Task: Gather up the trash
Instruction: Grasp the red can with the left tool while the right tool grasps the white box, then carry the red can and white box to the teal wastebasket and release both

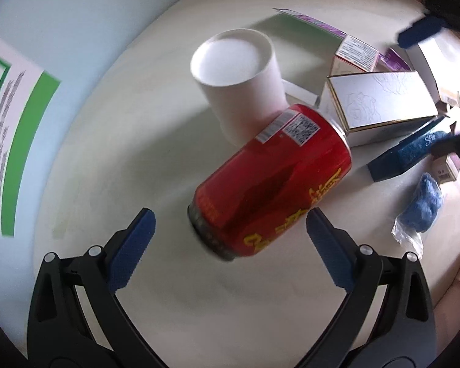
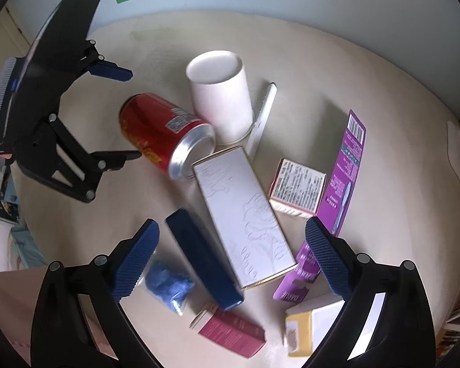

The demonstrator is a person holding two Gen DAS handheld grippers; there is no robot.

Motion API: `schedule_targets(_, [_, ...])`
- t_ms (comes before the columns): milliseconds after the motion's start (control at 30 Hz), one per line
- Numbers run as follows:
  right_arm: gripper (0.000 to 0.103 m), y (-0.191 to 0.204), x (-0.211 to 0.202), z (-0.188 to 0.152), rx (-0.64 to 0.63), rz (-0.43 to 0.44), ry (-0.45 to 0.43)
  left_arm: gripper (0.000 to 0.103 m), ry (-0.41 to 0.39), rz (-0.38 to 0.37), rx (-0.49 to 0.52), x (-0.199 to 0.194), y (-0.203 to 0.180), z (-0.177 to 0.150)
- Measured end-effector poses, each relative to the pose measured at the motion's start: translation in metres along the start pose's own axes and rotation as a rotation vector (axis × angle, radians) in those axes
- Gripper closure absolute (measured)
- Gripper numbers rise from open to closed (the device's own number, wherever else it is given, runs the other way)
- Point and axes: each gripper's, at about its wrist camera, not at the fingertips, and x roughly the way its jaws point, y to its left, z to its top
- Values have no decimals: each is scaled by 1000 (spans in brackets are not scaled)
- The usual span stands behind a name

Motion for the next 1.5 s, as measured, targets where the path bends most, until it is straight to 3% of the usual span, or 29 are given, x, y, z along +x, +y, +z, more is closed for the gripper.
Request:
schedule_targets(67, [26, -4, 7, 4, 4, 8, 23, 7, -1, -5, 38, 4, -2, 4])
schedule_targets(300, [24, -5, 21, 10, -30, 13, 47, 8, 2, -28, 129, 18, -8, 12])
schedule_targets(400, [26, -2, 21, 11, -64, 1, 45, 20, 4, -50, 141, 23, -10, 14])
schedule_targets(500, [33, 9, 24, 10, -142, -45, 42, 24, 0, -42, 164, 25, -9, 14])
schedule_targets(600, [50, 18, 23, 7, -190, -35, 49, 25, -4, -46, 163, 24, -8, 14])
schedule_targets(833, [50, 18, 38, 2, -166, -14, 115, 28, -10, -50, 147, 20, -10, 4])
schedule_targets(900, [53, 18, 36, 2, -154, -10, 98, 29, -8, -49, 137, 19, -7, -3])
schedule_targets(1133, [54, 12, 4, 0, -126, 19, 46, 30, -33, -39, 90, 5, 0, -11])
schedule_targets(1367, [54, 12, -60, -4, -104, -15, -57, 30, -81, -9, 38, -26, -2, -19])
schedule_targets(1500, [54, 11, -98, -29, -58, -58, -122, 30, -128, -11, 22, -53, 1, -21])
